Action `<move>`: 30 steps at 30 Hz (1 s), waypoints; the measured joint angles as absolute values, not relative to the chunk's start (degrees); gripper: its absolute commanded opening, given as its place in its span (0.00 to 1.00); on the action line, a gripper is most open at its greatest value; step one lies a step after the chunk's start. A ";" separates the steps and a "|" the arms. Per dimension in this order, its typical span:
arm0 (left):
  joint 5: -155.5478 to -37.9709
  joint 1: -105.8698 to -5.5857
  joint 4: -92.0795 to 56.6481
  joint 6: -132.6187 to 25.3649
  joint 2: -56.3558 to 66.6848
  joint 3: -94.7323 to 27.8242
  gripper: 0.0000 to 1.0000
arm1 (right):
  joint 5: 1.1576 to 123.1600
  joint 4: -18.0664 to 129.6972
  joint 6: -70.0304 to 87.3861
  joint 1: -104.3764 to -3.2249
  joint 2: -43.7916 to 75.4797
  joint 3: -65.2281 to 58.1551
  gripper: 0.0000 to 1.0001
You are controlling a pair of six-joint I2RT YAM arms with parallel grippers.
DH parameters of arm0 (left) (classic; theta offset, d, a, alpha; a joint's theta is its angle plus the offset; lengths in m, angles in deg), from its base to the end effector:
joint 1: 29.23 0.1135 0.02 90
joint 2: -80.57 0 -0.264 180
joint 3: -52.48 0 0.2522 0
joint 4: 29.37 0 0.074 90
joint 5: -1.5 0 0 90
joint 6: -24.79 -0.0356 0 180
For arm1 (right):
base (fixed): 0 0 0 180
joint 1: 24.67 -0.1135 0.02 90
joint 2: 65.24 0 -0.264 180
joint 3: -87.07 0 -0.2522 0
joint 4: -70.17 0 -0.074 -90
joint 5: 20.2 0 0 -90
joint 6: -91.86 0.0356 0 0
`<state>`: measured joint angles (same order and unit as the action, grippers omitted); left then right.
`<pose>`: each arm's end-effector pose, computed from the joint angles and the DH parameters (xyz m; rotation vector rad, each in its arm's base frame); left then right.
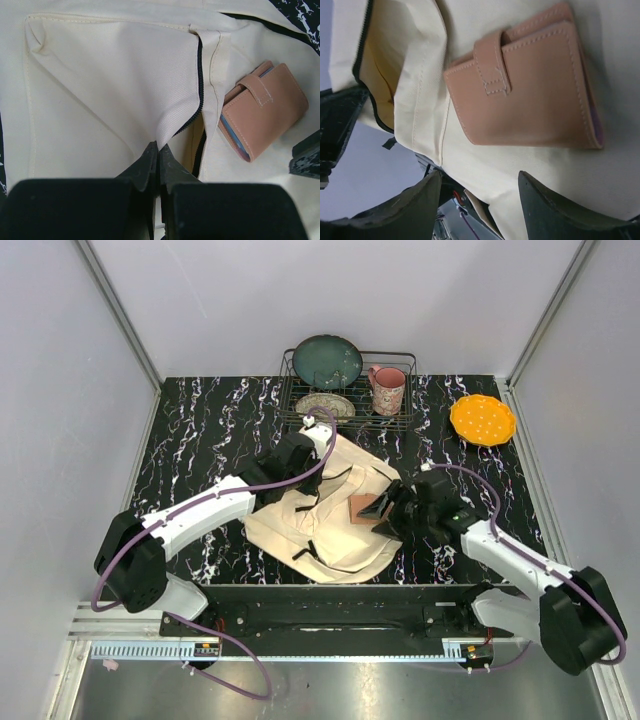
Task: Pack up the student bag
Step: Adjust the personal item in the student bag.
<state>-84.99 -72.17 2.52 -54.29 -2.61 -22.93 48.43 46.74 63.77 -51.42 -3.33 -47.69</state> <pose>0.2378 -0.2183 0.2716 0.6019 2.2175 -0.4262 0.1900 0.1103 0.2050 0.5500 2.4681 1.1589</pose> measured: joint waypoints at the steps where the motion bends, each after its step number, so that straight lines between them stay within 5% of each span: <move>1: -84.99 -72.17 2.52 -54.29 -2.61 -22.93 0.00 | 48.85 47.13 64.78 -52.42 -2.43 -47.69 0.69; 15: -85.14 -72.30 2.52 -53.55 -2.61 -22.95 0.00 | 64.76 58.48 84.49 -56.57 -4.73 -58.57 0.71; 23: -85.14 -72.30 2.54 -53.52 -2.34 -22.95 0.00 | 69.22 67.28 89.19 -56.57 6.38 -57.65 0.70; 30: -84.86 -72.28 2.82 -53.55 -2.28 -22.95 0.00 | 71.38 74.19 90.96 -56.57 9.85 -58.68 0.50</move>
